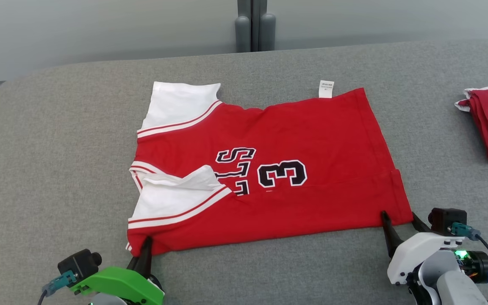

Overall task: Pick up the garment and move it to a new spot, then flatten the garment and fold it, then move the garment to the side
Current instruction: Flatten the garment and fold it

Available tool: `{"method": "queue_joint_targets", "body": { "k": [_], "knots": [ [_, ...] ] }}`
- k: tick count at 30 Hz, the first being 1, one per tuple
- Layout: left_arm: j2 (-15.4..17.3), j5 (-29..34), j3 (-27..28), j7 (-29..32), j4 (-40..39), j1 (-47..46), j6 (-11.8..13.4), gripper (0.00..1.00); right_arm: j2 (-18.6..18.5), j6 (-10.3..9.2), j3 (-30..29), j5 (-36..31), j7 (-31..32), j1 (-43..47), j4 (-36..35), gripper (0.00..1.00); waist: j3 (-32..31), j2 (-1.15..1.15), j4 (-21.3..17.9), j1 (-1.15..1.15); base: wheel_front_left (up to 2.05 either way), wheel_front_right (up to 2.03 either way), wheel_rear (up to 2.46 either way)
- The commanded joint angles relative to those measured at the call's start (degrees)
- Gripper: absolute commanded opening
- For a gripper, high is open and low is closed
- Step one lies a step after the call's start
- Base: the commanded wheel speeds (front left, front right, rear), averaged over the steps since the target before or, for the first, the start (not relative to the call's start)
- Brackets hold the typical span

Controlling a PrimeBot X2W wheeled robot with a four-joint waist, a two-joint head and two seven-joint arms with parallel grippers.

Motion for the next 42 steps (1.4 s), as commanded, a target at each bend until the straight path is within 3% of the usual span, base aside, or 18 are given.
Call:
{"method": "queue_joint_targets", "body": {
  "k": [1, 2, 3, 5, 14, 24, 31, 32, 33, 34, 35, 42],
  "knots": [
    [0.7, 0.6, 0.2, -0.5, -0.4, 0.1, -0.4, 0.00, -0.2, -0.06, 0.2, 1.2, 0.2, -0.8, 0.6, 0.45, 0.0, 0.00, 0.2, 0.00, 0.00, 0.00, 0.00],
    [0.8, 0.7, 0.1, -0.5, -0.6, 0.0, -0.5, 0.00, -0.2, -0.06, 0.3, 1.5, 0.2, -1.0, 0.8, 0.38, -0.1, 0.00, 0.2, 0.00, 0.00, 0.00, 0.00],
    [1.0, 0.9, 0.0, -0.4, -0.9, -0.1, -0.8, 0.00, -0.2, -0.06, 0.3, 1.8, -0.2, -1.3, 0.9, 0.17, -0.2, 0.00, 0.2, 0.00, 0.00, 0.00, 0.00],
    [1.4, 1.2, -0.2, -0.3, -1.5, -0.5, -1.0, 0.00, -0.2, -0.06, -0.2, 1.5, -0.9, -1.8, 0.8, 0.00, -0.4, 0.00, 0.2, 0.00, 0.00, 0.00, 0.00],
    [4.3, 2.5, -1.5, 1.7, -7.2, -0.1, -0.9, 0.00, -0.2, -0.06, -2.2, 3.1, -1.2, -0.8, -4.0, 0.00, -2.3, 0.00, -0.3, 0.00, 0.00, 0.00, 0.00],
    [7.9, 1.4, -1.7, 6.0, -16.6, 10.8, 2.6, 0.00, -0.2, -0.06, -4.7, 6.6, 2.9, 11.3, -16.2, 0.00, -3.9, 0.00, -1.2, 0.00, 0.00, 0.00, 0.00],
    [8.5, 0.8, -2.2, 7.8, -16.1, 14.2, 3.9, 0.00, -0.2, -0.07, -4.5, 8.2, 4.8, 15.9, -19.1, 0.00, -4.3, 0.00, -2.2, 0.00, 0.00, 0.00, 0.00],
    [8.2, 0.7, -2.3, 7.8, -15.7, 14.2, 3.9, 0.00, -0.2, -0.07, -4.2, 8.4, 5.0, 16.1, -18.9, 0.13, -4.4, 0.00, -2.3, 0.00, 0.00, 0.00, 0.00],
    [8.1, 0.7, -2.3, 7.6, -15.4, 14.1, 4.0, 0.08, -0.2, -0.07, -3.9, 8.5, 5.0, 16.3, -18.7, 0.39, -4.4, 0.00, -2.3, 0.00, 0.00, 0.00, 0.00],
    [8.0, 0.9, -2.3, 7.3, -15.2, 14.0, 4.1, 0.33, -0.2, -0.07, -3.8, 8.4, 5.0, 16.3, -18.6, 0.86, -4.4, 0.00, -2.4, 0.00, 0.00, 0.00, 0.00],
    [8.0, 1.1, -2.4, 7.2, -15.0, 13.9, 4.1, 1.00, -0.3, -0.07, -3.6, 8.3, 5.0, 16.4, -18.5, 1.00, -4.4, 0.00, -2.4, 0.00, 0.00, 0.00, 0.00],
    [10.0, 2.2, -2.0, 7.9, -17.0, 13.3, 4.6, 1.00, -0.2, -0.07, -4.3, 7.1, 4.5, 16.1, -19.4, 1.00, -3.8, 0.00, -2.5, 0.00, 0.00, 0.00, 0.00]
  ]
}}
